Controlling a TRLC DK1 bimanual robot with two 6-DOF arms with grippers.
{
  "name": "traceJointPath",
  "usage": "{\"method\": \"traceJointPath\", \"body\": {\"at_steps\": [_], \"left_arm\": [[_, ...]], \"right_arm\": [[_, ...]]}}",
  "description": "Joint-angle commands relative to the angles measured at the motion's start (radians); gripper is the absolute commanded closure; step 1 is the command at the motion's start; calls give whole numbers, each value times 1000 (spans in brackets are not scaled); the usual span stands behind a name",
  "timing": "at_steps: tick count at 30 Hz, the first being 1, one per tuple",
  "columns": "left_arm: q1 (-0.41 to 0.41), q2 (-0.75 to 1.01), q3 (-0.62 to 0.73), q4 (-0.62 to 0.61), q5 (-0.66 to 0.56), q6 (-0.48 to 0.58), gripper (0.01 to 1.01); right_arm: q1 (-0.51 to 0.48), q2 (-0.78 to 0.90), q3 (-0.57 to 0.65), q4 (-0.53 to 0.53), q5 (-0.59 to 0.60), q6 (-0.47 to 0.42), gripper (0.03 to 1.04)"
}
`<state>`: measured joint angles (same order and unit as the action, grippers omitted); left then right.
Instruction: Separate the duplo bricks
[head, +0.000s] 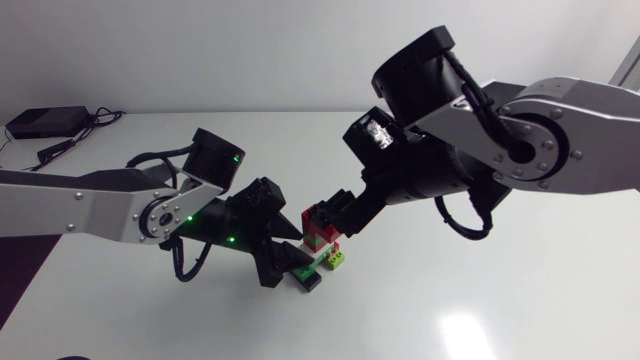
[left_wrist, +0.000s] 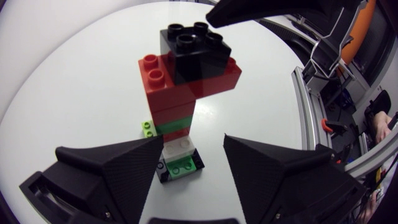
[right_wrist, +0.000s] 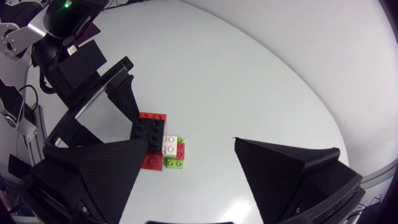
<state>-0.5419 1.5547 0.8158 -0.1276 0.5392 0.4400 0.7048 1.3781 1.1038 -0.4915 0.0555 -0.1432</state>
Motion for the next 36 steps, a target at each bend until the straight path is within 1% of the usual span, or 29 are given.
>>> {"method": "traceJointPath", "body": {"at_steps": [1, 8, 10, 12, 22, 26, 31, 36], "left_arm": [[-26, -21, -46, 75, -19, -75, 354], [-59, -7, -69, 166, -96, -141, 356], [-58, 1, -73, 195, -105, -159, 392], [-50, 4, -79, 223, -111, -165, 395], [-20, 82, -86, 330, -122, -150, 393], [-20, 131, -79, 373, -122, -147, 393], [-13, 156, -72, 405, -120, -141, 393], [-12, 173, -41, 405, -94, -142, 393]], "right_arm": [[9, -1, 22, -13, 0, -12, 67], [9, -25, 1, -13, -2, -10, 67], [9, -28, -4, -12, -2, -10, 67], [9, -30, -7, -10, -2, -10, 67], [19, -31, -7, -13, -3, -13, 67], [18, -31, -9, -15, -5, -15, 67], [13, -44, -24, -15, -6, -22, 67], [7, -48, -30, -15, -9, -27, 67]]}}
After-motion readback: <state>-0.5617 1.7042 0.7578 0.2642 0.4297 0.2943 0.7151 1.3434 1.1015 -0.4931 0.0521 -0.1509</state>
